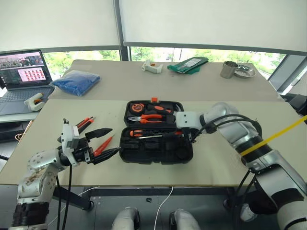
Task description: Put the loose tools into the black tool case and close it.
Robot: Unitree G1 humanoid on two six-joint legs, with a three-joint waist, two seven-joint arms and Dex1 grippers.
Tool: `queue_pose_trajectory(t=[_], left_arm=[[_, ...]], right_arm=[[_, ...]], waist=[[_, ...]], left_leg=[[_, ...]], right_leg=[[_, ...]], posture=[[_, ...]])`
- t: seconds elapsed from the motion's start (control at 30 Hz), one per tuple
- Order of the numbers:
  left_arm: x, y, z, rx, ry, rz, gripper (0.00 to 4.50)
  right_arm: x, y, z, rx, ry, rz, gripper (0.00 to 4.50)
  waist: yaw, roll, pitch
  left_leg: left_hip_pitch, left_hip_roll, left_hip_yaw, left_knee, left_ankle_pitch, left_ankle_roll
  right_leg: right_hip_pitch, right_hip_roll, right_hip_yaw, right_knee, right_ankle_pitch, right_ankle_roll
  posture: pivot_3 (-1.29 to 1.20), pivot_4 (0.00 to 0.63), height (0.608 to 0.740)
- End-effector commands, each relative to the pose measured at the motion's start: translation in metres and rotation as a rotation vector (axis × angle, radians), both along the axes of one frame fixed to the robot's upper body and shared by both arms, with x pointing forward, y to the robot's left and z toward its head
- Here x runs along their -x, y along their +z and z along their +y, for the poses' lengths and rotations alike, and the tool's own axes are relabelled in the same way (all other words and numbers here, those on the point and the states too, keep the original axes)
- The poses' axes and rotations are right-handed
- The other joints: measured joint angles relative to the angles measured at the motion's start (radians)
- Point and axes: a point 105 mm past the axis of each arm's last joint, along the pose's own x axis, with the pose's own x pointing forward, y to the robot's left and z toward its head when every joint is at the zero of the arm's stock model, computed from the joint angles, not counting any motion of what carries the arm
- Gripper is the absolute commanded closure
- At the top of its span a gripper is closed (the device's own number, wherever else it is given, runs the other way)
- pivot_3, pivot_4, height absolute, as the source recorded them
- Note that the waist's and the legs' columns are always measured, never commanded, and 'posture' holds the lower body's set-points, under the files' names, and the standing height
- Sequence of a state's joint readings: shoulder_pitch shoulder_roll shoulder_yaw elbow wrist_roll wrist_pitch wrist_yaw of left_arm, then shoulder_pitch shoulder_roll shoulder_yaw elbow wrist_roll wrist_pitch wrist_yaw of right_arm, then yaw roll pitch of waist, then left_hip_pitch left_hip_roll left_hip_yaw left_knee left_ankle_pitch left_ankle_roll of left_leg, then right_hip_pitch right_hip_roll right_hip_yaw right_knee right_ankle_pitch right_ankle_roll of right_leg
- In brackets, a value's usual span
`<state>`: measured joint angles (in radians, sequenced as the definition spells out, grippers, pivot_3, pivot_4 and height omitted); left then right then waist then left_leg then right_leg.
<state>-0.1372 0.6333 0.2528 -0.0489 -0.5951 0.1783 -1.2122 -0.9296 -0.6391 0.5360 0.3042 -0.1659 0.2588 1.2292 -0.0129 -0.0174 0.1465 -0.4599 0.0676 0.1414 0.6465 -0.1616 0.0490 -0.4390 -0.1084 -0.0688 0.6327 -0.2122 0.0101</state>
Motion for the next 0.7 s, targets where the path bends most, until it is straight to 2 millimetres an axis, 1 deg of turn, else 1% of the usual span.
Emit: queue_pose_trajectory(t=[0.03, 0.17, 0.33, 0.43, 0.57, 0.63, 0.7], left_arm=[[0.002, 0.008, 0.000, 0.006, -0.006, -0.041, 0.00], [0.002, 0.007, 0.001, 0.003, -0.004, -0.043, 0.00], [0.002, 0.007, 0.001, 0.001, -0.007, -0.045, 0.00], [0.002, 0.007, 0.002, 0.000, -0.009, -0.045, 0.00], [0.001, 0.007, 0.002, -0.002, -0.009, -0.046, 0.00], [0.000, 0.007, 0.002, -0.003, -0.008, -0.047, 0.00], [0.000, 0.007, 0.003, -0.005, -0.006, -0.048, 0.00]], right_arm=[[-0.002, 0.012, -0.010, 0.006, -0.027, -0.016, 3.49], [0.001, 0.009, -0.013, 0.025, -0.025, -0.002, 3.49], [0.002, 0.005, -0.019, 0.034, -0.063, 0.018, 3.49], [0.004, 0.002, -0.016, 0.008, -0.071, 0.042, 3.49], [0.002, -0.001, -0.010, -0.028, -0.091, 0.047, 3.49], [0.006, -0.003, -0.009, -0.026, -0.075, 0.070, 2.47], [0.005, -0.002, -0.008, -0.035, -0.065, 0.055, 1.92]], waist=[[0.001, 0.000, 0.000], [0.001, 0.000, 0.000], [0.001, 0.000, 0.000], [0.002, 0.000, 0.000], [0.002, 0.000, 0.000], [0.001, 0.000, 0.000], [0.002, 0.000, 0.000]], left_leg=[[0.000, 0.000, 0.000, 0.000, 0.000, 0.000], [0.000, 0.000, 0.000, 0.000, 0.000, 0.000], [0.000, 0.000, 0.000, 0.000, 0.000, 0.000], [0.000, 0.000, 0.000, 0.000, 0.000, 0.000], [0.000, 0.000, 0.000, 0.000, 0.000, 0.000], [0.000, 0.000, 0.000, 0.000, 0.000, 0.000], [0.000, 0.000, 0.000, 0.000, 0.000, 0.000]], right_leg=[[0.000, 0.000, 0.000, 0.000, 0.000, 0.000], [0.000, 0.000, 0.000, 0.000, 0.000, 0.000], [0.000, 0.000, 0.000, 0.000, 0.000, 0.000], [0.000, 0.000, 0.000, 0.000, 0.000, 0.000], [0.000, 0.000, 0.000, 0.000, 0.000, 0.000], [0.000, 0.000, 0.000, 0.000, 0.000, 0.000], [0.000, 0.000, 0.000, 0.000, 0.000, 0.000]], posture=[[0.00, 0.150, 0.740], [0.00, 0.150, 0.740], [0.00, 0.150, 0.740], [0.00, 0.150, 0.740], [0.00, 0.150, 0.740], [0.00, 0.150, 0.740], [0.00, 0.150, 0.740]])
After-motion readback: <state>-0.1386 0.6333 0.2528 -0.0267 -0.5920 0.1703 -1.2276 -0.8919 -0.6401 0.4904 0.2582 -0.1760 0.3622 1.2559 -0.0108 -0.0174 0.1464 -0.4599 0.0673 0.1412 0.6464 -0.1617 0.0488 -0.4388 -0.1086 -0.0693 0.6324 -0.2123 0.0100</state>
